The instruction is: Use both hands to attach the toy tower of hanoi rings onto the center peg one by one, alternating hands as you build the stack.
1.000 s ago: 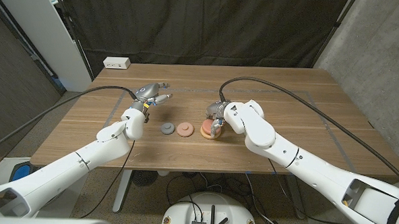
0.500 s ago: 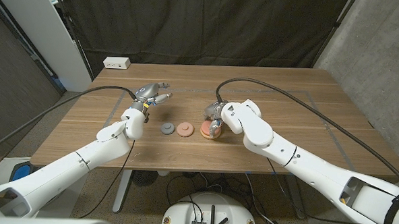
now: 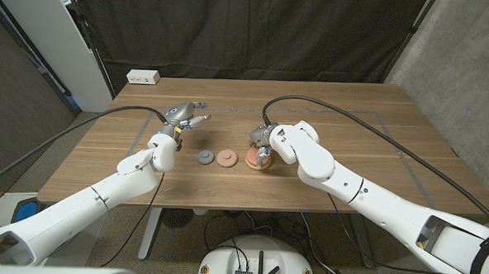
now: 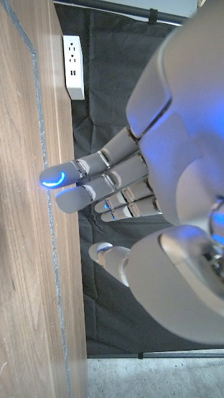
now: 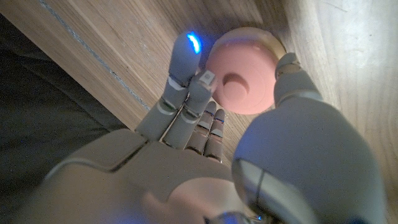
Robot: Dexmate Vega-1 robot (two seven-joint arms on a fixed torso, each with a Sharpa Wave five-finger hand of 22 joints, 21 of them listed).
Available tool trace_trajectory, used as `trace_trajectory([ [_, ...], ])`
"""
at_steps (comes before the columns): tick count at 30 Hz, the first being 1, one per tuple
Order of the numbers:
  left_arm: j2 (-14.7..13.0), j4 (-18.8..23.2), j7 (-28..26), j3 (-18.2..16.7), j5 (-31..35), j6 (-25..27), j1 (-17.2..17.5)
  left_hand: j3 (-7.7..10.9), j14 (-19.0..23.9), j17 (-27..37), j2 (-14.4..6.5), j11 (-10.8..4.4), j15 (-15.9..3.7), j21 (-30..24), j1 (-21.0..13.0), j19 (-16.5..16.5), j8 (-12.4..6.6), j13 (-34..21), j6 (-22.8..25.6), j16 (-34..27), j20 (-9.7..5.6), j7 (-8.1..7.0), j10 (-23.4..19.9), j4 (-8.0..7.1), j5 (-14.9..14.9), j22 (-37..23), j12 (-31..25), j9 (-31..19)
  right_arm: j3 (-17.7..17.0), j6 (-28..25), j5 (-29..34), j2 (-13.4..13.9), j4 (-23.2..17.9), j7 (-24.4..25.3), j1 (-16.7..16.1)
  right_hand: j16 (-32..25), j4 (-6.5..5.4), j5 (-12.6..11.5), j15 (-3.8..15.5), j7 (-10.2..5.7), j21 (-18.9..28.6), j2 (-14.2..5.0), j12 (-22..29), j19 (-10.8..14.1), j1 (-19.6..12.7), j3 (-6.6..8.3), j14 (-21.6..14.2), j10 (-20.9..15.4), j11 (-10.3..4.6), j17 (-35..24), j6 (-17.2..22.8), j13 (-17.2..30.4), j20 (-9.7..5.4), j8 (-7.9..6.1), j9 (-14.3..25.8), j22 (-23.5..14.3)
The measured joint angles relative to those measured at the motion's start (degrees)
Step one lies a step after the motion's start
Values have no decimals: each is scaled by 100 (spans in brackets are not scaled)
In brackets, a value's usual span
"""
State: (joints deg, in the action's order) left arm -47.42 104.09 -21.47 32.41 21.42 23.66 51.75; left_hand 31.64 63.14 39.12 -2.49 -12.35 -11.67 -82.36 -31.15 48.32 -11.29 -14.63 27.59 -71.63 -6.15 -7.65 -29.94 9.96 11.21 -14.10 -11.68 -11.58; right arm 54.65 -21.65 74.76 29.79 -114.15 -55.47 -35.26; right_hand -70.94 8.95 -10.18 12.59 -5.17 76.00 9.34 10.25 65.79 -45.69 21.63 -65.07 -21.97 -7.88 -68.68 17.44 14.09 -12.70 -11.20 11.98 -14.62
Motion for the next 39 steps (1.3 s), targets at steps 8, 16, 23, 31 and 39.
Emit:
trace_trajectory([
  [8, -8, -1, -8, -13, -11, -40, 5, 40, 0, 4, 62, 52, 0, -30, -119, 0, 0, 0, 12, -53, 0, 51, -7, 40, 26, 54, 0, 0, -123, -25, 41, 31, -133, -55, -70, 83, 21, 0, -51, 4, 0, 0, 57, -53, 0, 21, 89, -39, -71, 49, 127, -26, 9, -79, 1, -2],
  [16, -6, -12, -8, -16, -21, -64, -2, 87, -11, -28, 94, 152, 11, -75, -294, 0, 0, -1, 2, -80, 0, 158, 36, 56, 47, 80, 0, 0, -395, -188, 2, 138, -358, 230, -311, 76, 42, 0, -8, -73, 0, -103, 123, -53, -104, 91, 1, -353, -144, -39, 409, -52, 8, -194, 1, -41],
  [23, -12, 47, 43, -16, -18, 28, -7, 111, -22, -32, 242, 215, 22, -132, -489, 0, 0, -1, 28, -172, 0, 239, 39, 80, 48, 107, 0, 0, -670, -331, -166, 244, -550, 599, -552, -7, 33, 0, 12, -96, 44, -190, 170, -16, -190, 165, -139, -591, -134, -92, 653, -79, 2, -270, 2, -43],
  [31, 9, 214, 86, -49, -30, 130, -12, 111, -21, -39, 248, 285, 22, -161, -628, 1, 0, 23, -20, -215, 0, 287, 108, 79, 48, 133, 0, 0, -921, -462, -561, 359, -673, 1223, -757, -98, 46, 0, -11, -87, 94, -213, 205, -7, -213, 224, -223, -771, -153, -123, 847, -78, 10, -364, 2, -43],
  [39, 72, 382, 81, -64, -29, 415, -15, 109, -21, -65, 294, 316, 21, -219, -733, 1, 0, 28, -19, -258, 0, 348, 139, 78, 48, 159, 0, 0, -1338, -546, -937, 652, -806, 2054, -1109, -157, 48, 0, 0, -103, 121, -277, 205, 54, -277, 271, -273, -873, -133, -135, 926, -78, 11, -385, 2, -43],
])
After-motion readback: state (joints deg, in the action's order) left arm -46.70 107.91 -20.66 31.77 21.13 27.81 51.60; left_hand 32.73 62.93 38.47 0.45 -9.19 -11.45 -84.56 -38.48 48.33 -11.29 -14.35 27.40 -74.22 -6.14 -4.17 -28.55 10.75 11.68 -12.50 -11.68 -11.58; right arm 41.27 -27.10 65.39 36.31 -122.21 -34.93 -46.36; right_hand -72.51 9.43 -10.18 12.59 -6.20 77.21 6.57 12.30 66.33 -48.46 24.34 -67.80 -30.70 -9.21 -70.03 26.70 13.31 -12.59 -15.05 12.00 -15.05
